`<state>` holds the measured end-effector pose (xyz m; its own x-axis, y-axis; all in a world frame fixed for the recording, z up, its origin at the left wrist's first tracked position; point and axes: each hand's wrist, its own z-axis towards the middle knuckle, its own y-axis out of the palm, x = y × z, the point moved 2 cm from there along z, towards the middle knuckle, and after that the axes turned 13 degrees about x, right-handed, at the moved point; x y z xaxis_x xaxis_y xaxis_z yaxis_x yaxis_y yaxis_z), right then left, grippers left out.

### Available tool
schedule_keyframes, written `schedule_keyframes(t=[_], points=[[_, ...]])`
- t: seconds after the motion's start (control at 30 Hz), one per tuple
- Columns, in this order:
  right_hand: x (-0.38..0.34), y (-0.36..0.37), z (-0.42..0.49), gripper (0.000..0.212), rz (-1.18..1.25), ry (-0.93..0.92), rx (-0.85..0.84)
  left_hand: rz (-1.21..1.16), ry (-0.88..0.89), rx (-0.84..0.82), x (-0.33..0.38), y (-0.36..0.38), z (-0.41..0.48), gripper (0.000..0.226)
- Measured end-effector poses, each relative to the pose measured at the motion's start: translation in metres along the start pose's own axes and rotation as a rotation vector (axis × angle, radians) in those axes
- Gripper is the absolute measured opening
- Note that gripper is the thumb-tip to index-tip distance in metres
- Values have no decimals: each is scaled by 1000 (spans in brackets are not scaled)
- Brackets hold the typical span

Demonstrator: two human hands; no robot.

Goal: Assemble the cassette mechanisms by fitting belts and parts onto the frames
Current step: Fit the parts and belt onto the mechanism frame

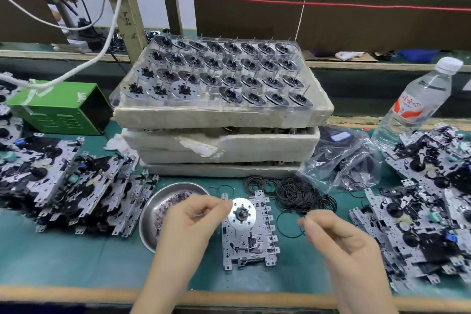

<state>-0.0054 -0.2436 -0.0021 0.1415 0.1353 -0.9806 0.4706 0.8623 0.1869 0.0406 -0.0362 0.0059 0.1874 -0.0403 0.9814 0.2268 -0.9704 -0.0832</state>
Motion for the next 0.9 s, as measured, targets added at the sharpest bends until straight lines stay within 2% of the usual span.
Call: schedule_keyframes(t=[0.07,0.13,0.23,0.33,0.47,0.6,0.67,0.73,0.83,0.9], points=[[-4,11,-4,43,138,155,-43,-15,-38,-32,-7,4,-3,11],[-7,24,-10,59,139,182,-93,-29,-49,-51,-8,5,-5,11],[-5,34,-14,48,33,127,-55,-64,-42,-84,-7,4,-9,17],[-4,38,-15,9,-161,-27,29,-127,-96,-95,-7,2,-10,29],[-3,40,-17,19,-432,-272,124,-154,-134,-119,-6,-3,-10,30],[-4,39,-16,19,-490,-344,166,-199,-131,-162,-8,-4,-8,25],[-6,36,-11,9,-376,-196,104,-196,-90,-218,-9,-5,-8,23],[-5,33,-4,15,-217,102,-68,-164,33,-258,-10,-7,-7,23],[0,29,5,17,93,557,-336,30,406,-158,-15,-5,-3,18],[0,28,10,20,162,620,-407,133,645,-93,-16,0,-2,11]])
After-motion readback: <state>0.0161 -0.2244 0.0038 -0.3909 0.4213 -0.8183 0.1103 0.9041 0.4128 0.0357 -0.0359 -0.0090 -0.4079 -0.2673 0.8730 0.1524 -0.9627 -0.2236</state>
